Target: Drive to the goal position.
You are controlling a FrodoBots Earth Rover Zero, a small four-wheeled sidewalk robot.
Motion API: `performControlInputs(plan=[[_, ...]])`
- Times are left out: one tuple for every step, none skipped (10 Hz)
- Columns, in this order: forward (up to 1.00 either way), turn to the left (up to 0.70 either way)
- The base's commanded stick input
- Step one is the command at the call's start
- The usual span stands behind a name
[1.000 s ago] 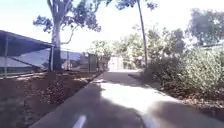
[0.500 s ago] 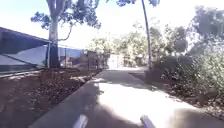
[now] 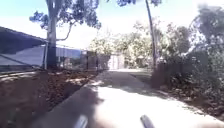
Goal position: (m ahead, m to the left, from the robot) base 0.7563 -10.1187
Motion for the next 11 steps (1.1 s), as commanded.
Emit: performControlInputs(plan=[[1.00, 0.00], [1.00, 0.00], [1.00, 0.00], [1.00, 0.00], [1.00, 0.00], [1.00, -0.03], [1.00, -0.34], [1.00, -0.40], [1.00, -0.16], [1.00, 0.00], [1.00, 0.00]])
